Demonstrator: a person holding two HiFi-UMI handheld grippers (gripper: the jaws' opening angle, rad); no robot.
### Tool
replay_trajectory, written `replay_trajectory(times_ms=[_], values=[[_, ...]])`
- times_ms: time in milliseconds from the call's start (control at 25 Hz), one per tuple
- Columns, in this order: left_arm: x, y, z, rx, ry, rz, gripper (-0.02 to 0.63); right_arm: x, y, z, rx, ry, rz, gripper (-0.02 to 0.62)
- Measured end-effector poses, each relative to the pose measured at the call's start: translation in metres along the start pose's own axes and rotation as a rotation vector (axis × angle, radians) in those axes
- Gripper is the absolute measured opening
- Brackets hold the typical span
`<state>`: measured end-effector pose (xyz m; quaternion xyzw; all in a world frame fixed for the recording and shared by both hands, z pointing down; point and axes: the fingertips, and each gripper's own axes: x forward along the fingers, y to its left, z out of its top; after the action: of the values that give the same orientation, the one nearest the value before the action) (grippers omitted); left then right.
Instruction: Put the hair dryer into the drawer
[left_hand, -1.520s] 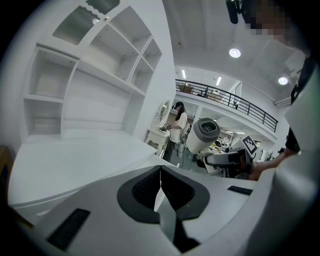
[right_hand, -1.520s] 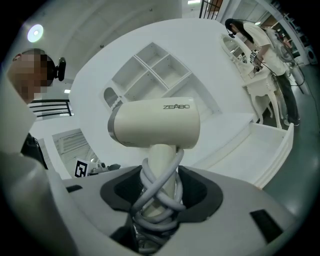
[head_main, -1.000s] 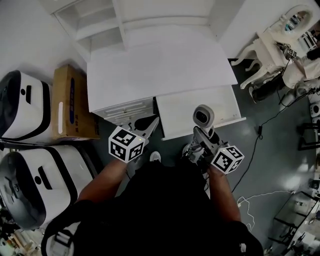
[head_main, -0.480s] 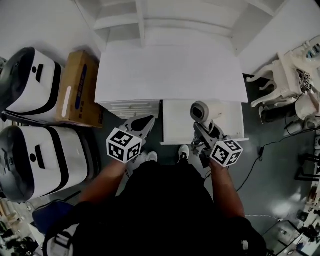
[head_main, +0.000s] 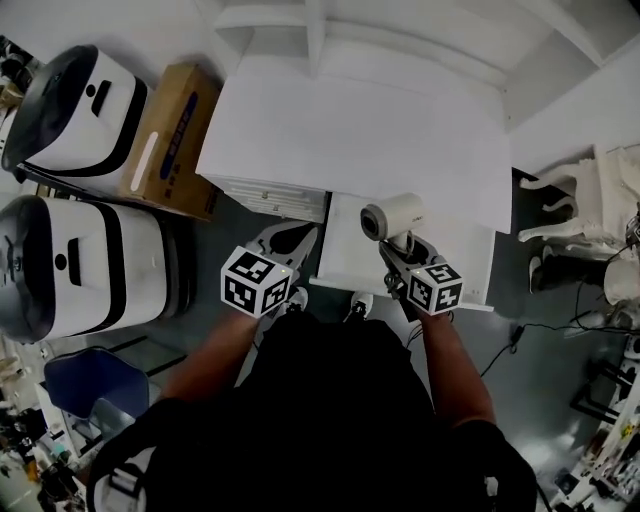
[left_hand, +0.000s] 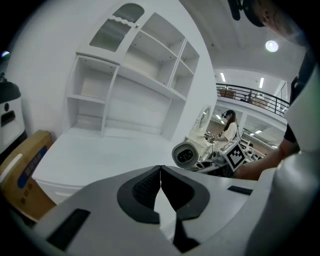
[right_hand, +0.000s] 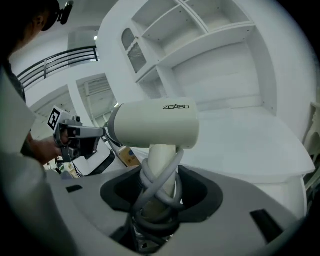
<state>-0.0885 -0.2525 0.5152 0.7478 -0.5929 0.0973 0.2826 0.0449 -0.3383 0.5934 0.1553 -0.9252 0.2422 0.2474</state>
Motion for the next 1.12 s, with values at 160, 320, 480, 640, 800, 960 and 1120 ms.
replay_trajectory(times_ms=[160, 320, 480, 640, 800, 960, 1120], values=[[0.009, 0.001, -0.01, -0.033, 0.03, 0.039, 0.011, 0.02, -0.009, -0.015, -0.125, 0.107, 0.028, 0.225], [0.014, 0.003, -0.021, -0.059, 0.061, 0.066, 0.011, 0.042, -0.012, -0.033, -0.268, 0.206, 0.052, 0.225], [0.013, 0.003, -0.027, -0.071, 0.075, 0.08, 0.011, 0.062, -0.021, -0.068, -0.408, 0.347, 0.052, 0.225], [0.012, 0.003, -0.026, -0.069, 0.081, 0.091, 0.011, 0.083, -0.039, -0.099, -0.497, 0.45, 0.058, 0.225], [0.008, 0.007, -0.029, -0.062, 0.089, 0.102, 0.011, 0.101, -0.053, -0.125, -0.54, 0.548, 0.035, 0.225], [0.003, 0.011, -0.033, -0.062, 0.101, 0.112, 0.011, 0.122, -0.065, -0.143, -0.552, 0.608, 0.009, 0.225], [-0.003, 0.017, -0.038, -0.072, 0.106, 0.124, 0.011, 0.136, -0.078, -0.152, -0.536, 0.631, -0.032, 0.225]])
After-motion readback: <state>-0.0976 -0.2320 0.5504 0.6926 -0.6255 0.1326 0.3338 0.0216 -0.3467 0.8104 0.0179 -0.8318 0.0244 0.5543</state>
